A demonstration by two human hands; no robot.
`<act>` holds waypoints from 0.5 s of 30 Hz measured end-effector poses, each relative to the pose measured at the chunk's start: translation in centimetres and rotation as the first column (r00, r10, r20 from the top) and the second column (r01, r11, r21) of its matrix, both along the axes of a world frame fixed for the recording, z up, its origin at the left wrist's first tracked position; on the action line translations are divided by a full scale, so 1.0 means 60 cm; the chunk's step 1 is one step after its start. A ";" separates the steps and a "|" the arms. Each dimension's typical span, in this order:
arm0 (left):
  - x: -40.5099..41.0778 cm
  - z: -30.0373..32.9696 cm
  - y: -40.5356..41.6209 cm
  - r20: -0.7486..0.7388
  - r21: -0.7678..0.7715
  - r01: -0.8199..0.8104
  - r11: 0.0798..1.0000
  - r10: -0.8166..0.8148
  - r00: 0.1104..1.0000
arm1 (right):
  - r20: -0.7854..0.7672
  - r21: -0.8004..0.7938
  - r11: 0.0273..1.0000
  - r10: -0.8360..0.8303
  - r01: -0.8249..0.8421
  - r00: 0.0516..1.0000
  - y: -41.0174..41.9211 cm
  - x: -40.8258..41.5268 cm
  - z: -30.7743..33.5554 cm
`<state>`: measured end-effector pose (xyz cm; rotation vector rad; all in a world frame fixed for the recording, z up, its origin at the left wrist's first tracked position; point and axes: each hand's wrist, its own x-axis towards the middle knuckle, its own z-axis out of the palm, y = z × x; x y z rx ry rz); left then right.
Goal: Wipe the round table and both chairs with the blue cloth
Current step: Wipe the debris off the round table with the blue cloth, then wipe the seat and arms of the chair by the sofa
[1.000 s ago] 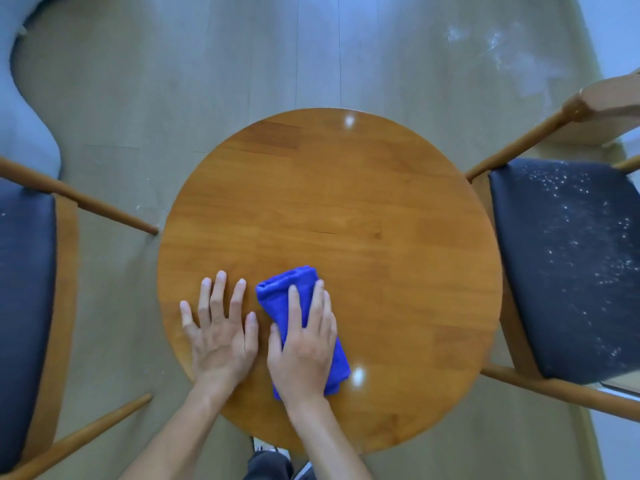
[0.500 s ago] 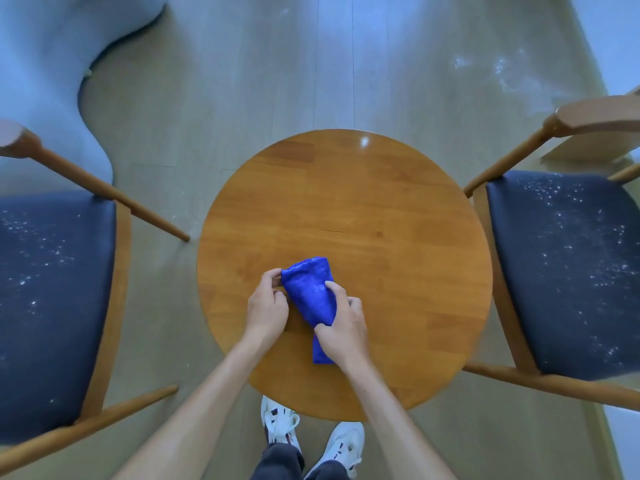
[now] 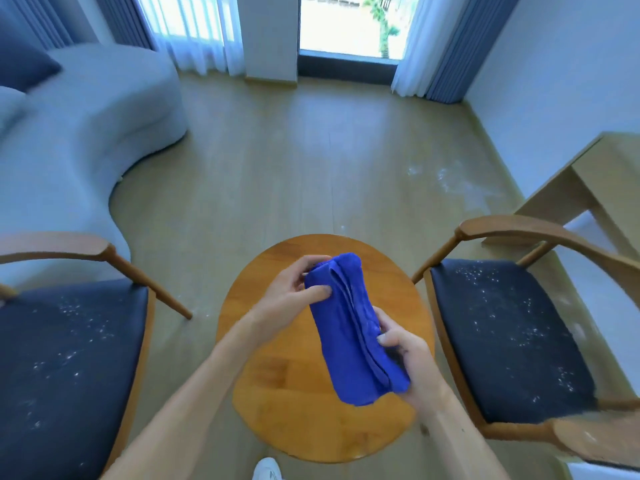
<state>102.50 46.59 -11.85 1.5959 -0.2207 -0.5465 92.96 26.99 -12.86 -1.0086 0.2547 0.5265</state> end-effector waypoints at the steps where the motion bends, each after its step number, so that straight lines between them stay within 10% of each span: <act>1: 0.005 0.035 -0.001 0.019 0.002 0.010 1.000 -0.010 1.000 | 0.010 0.023 1.000 0.018 -0.018 1.000 0.002 0.003 0.029; 8: 0.017 0.219 0.006 0.255 -0.004 0.096 0.995 -0.092 0.963 | 0.366 -0.547 0.832 0.137 0.094 0.921 0.023 0.023 0.221; 15: 0.012 0.322 -0.001 0.406 0.019 0.120 0.993 -0.118 0.906 | 0.646 -0.633 0.643 0.130 0.431 0.752 0.009 0.042 0.332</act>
